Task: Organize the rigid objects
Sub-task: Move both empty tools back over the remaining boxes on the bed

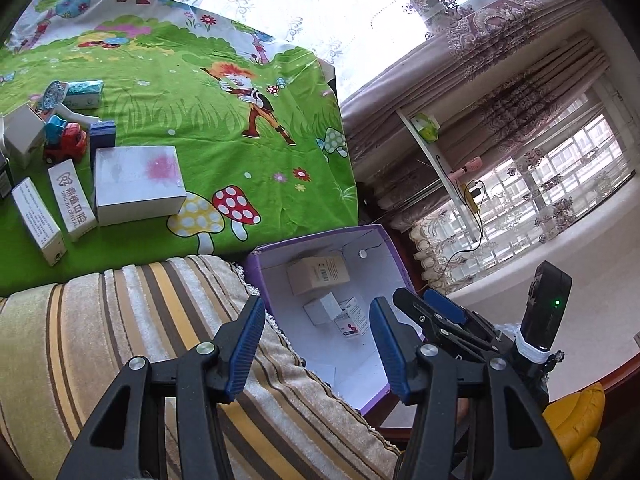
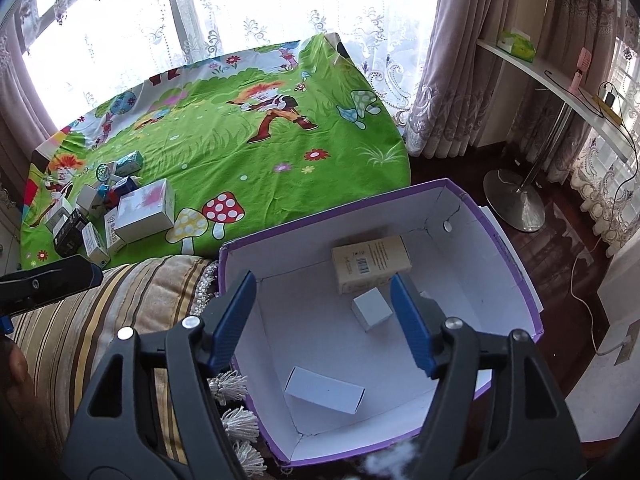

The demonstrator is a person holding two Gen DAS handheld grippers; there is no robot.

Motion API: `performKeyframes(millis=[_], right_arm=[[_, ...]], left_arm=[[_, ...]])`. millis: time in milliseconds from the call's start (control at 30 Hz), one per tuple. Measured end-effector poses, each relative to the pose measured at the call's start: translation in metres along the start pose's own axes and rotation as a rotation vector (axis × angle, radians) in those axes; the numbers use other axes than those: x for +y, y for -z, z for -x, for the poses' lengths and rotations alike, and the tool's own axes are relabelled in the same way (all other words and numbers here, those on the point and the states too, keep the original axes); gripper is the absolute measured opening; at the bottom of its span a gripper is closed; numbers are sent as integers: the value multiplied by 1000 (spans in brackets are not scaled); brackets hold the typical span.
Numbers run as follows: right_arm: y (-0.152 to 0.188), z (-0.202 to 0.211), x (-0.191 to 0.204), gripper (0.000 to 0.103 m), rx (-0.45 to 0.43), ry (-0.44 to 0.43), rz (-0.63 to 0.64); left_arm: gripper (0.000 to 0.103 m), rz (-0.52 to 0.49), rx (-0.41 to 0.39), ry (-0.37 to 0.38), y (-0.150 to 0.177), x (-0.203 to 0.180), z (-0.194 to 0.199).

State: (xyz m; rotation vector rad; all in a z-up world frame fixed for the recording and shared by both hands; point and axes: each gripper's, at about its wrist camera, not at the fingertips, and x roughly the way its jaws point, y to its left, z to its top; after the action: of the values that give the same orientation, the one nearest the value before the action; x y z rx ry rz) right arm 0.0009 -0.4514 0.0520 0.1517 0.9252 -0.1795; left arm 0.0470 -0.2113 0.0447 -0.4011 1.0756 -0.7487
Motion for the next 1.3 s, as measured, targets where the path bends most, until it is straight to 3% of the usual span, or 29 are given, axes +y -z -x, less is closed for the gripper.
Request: performKeyframes(millis=[267, 500, 867, 1300], right_arm=[[-6, 10, 27, 76, -27, -51, 42], [-5, 29, 55, 78, -57, -97, 99], [-13, 66, 86, 84, -128, -92, 187], [-29, 40, 142, 86, -79, -149, 264]], left_arm=[[56, -11, -73, -103, 5, 16, 29], [56, 28, -126, -126, 17, 32, 58], [57, 56, -178, -165, 24, 52, 93], [59, 124, -221, -279, 15, 111, 135]])
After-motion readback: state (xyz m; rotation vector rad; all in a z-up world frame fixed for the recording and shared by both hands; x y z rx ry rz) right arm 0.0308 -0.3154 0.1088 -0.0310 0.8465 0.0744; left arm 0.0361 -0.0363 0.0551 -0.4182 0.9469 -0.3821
